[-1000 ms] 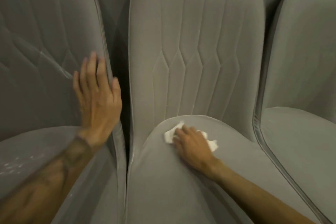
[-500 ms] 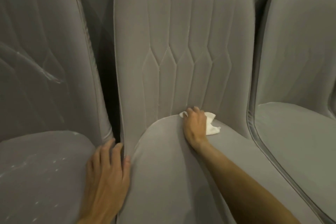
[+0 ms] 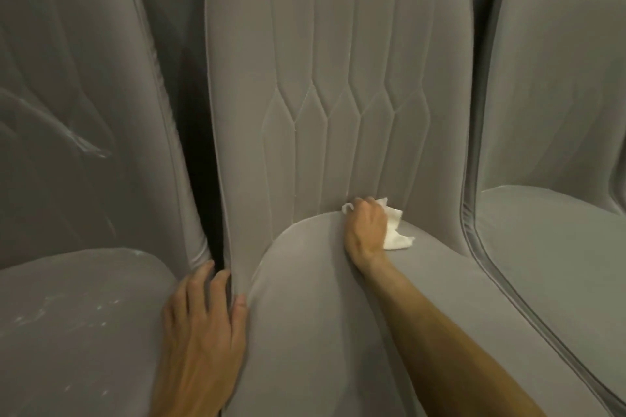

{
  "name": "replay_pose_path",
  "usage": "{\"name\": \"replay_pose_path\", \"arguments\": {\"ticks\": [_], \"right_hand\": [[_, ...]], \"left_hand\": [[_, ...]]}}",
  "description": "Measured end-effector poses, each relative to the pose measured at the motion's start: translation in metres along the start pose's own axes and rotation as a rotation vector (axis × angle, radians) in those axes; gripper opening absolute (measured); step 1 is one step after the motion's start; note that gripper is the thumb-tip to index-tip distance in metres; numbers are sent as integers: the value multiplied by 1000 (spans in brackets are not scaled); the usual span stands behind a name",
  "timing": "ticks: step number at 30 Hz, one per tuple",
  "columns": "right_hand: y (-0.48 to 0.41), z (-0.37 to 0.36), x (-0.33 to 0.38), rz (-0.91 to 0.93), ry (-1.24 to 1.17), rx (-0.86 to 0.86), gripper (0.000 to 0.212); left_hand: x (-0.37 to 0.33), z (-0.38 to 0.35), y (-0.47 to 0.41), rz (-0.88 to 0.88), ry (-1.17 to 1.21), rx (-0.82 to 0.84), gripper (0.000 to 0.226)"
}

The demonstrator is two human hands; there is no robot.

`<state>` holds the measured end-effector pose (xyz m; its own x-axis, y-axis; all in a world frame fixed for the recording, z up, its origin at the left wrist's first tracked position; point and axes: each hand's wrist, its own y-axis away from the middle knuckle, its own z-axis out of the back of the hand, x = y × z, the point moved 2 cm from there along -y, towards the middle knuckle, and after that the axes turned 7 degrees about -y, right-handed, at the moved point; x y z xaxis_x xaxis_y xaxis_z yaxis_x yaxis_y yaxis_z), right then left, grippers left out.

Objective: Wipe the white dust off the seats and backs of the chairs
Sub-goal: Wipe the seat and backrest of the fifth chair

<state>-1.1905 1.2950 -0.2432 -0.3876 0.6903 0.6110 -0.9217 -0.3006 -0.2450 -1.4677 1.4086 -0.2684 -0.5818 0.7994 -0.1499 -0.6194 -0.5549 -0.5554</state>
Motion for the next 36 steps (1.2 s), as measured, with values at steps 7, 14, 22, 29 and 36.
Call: {"name": "replay_pose_path", "arguments": {"ticks": [7,14,22,29,36], "right_hand": [[3,-9,11,347,89,200,15],[47,-45,63,198,-79,220,23],[70,27,46,503,-87,432,14],[82,-14,59,244,-62,357,21],[61,59,-1,384,112,175,9]], "left_hand": [[1,-4,2,-8,14,-25,52],[5,-5,4,-64,-32,39,46],[3,10,4,-12,38,72,43],[5,8,5,-9,39,33,39],[5,10,7,-15,50,29,38]]}}
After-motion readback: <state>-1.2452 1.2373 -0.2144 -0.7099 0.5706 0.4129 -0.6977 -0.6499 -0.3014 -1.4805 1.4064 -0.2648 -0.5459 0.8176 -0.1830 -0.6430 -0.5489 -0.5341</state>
